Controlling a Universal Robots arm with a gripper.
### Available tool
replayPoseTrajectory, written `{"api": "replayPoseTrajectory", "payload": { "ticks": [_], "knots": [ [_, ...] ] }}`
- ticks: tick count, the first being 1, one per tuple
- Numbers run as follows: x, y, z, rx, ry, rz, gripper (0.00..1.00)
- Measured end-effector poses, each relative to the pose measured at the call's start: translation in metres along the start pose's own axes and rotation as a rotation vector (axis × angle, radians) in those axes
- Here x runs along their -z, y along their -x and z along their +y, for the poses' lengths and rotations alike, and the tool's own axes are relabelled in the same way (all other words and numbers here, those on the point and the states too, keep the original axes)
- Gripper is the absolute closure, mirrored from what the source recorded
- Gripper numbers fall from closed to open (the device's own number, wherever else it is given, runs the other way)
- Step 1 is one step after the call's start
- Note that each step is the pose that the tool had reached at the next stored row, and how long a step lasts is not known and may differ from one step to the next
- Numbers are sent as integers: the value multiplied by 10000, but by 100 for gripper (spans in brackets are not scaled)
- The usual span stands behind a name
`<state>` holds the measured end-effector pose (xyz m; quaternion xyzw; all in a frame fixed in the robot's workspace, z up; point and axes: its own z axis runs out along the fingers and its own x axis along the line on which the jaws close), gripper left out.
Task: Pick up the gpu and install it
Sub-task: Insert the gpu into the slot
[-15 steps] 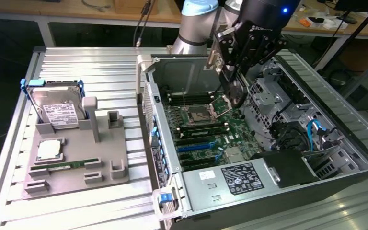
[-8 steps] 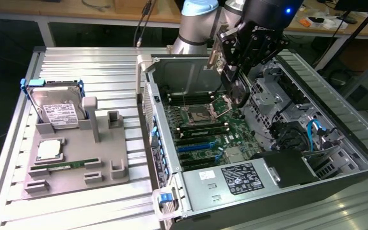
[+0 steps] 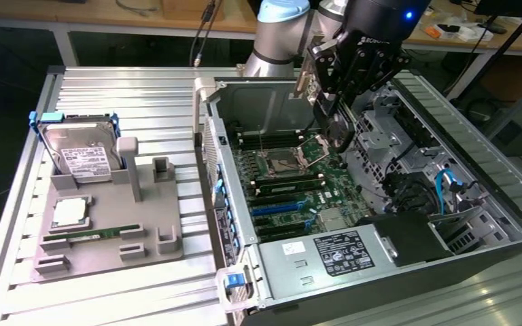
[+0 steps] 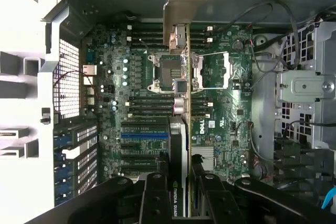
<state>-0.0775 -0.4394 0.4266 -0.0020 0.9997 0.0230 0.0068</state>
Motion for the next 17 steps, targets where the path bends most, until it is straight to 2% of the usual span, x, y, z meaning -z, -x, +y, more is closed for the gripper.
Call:
{"api": "replayPoseTrajectory", "payload": {
  "ticks": [3, 5, 17],
  "knots": [
    [0, 0, 0, 21, 2, 1, 73],
    [-5, 0, -1, 216, 13, 7, 73],
    [-25, 0, -1, 2580, 66, 96, 73]
  ]
}}
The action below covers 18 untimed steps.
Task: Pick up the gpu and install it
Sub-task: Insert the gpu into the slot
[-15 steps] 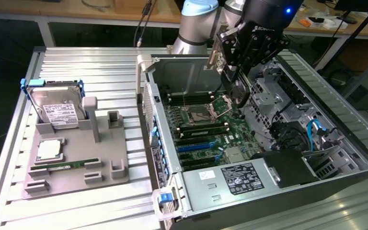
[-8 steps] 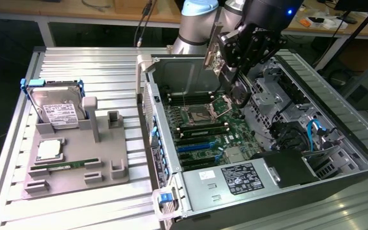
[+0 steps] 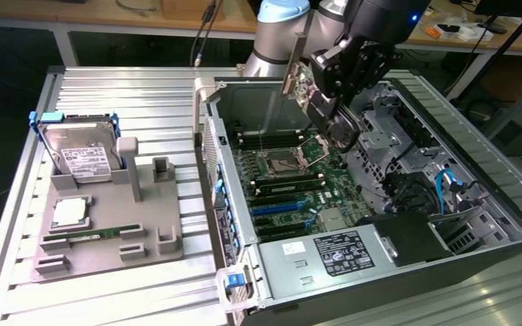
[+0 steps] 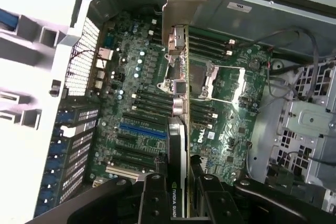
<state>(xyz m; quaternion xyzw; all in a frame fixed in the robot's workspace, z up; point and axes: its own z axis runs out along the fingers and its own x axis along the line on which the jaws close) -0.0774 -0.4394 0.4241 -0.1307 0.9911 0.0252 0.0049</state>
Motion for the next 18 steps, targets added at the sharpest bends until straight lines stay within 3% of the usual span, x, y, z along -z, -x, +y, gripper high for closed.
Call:
{"api": "replayPoseTrajectory", "payload": {
  "ticks": [13, 18],
  "knots": [
    [-27, 0, -2, 2406, 39, 84, 73],
    [-42, -1, -2, 3270, 154, 87, 73]
  ]
}}
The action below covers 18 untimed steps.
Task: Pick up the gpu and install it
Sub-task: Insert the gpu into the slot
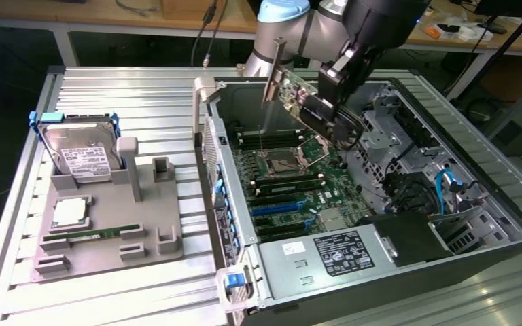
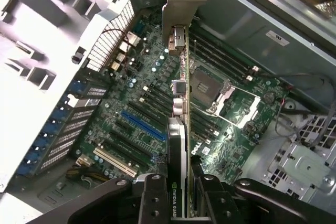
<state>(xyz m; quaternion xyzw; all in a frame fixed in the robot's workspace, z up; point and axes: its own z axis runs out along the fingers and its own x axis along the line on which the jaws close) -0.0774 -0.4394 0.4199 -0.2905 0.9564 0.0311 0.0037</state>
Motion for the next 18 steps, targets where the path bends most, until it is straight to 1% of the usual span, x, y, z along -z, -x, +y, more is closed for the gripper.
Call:
{"api": "replayPoseTrajectory", "payload": {
  "ticks": [1, 3, 4, 5, 6, 8, 11, 16, 17, 18],
  "knots": [
    [-7, 0, 0, 223, 50, -18, 73],
    [-16, 0, -1, 428, 117, -49, 73],
    [-22, 1, -1, 559, 140, -50, 73],
    [-29, 7, -6, 760, 152, -37, 73],
    [-44, 6, -7, 1065, 180, -31, 73],
    [-60, 7, -8, 1363, 207, -24, 73],
    [-96, 6, -11, 1817, 227, 1, 73],
    [-155, 5, -14, 2730, 254, 63, 73],
    [-165, 5, -15, 3050, 265, 83, 73],
    [-168, 5, -15, 3212, 271, 93, 73]
  ]
}}
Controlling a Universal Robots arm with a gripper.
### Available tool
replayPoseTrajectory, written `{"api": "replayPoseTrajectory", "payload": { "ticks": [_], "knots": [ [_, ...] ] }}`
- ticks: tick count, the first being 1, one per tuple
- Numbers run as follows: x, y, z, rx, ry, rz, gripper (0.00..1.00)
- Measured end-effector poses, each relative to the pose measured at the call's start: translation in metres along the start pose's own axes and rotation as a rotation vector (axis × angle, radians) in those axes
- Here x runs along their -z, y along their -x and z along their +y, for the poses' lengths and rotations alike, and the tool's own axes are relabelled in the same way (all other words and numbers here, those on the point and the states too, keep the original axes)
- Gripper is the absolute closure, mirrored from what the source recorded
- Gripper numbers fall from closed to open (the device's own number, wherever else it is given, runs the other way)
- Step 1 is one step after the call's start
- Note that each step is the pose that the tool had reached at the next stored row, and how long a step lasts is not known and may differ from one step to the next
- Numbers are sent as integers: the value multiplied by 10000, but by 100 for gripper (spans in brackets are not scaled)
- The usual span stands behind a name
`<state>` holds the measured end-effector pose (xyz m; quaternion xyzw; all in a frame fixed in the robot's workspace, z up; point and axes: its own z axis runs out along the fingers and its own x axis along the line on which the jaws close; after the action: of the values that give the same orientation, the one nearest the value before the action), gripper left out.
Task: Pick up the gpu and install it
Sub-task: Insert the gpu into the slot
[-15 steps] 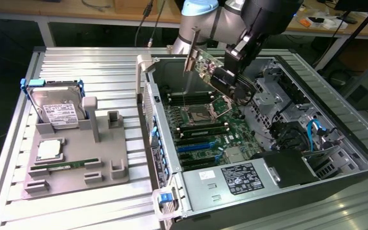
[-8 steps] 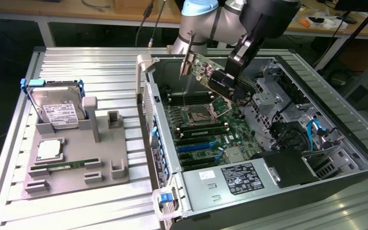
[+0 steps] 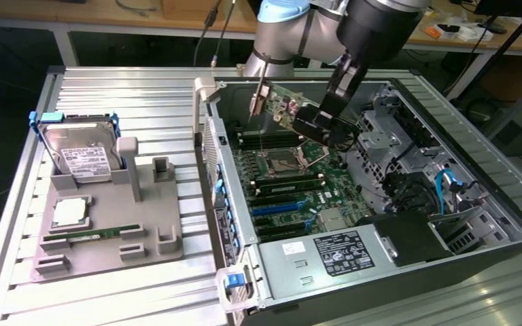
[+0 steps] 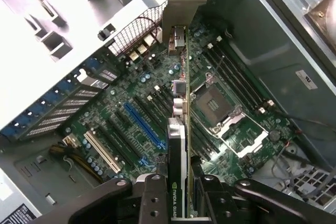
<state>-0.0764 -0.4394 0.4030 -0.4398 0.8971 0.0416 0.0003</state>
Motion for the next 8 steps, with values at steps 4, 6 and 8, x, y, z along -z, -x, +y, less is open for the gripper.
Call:
{"api": "replayPoseTrajectory", "payload": {
  "ticks": [4, 6, 8],
  "knots": [
    [-24, -1, -2, 1256, 43, 83, 73],
    [-35, -1, -3, 1692, 54, 111, 73],
    [-46, -2, -4, 2071, 65, 127, 73]
  ]
}}
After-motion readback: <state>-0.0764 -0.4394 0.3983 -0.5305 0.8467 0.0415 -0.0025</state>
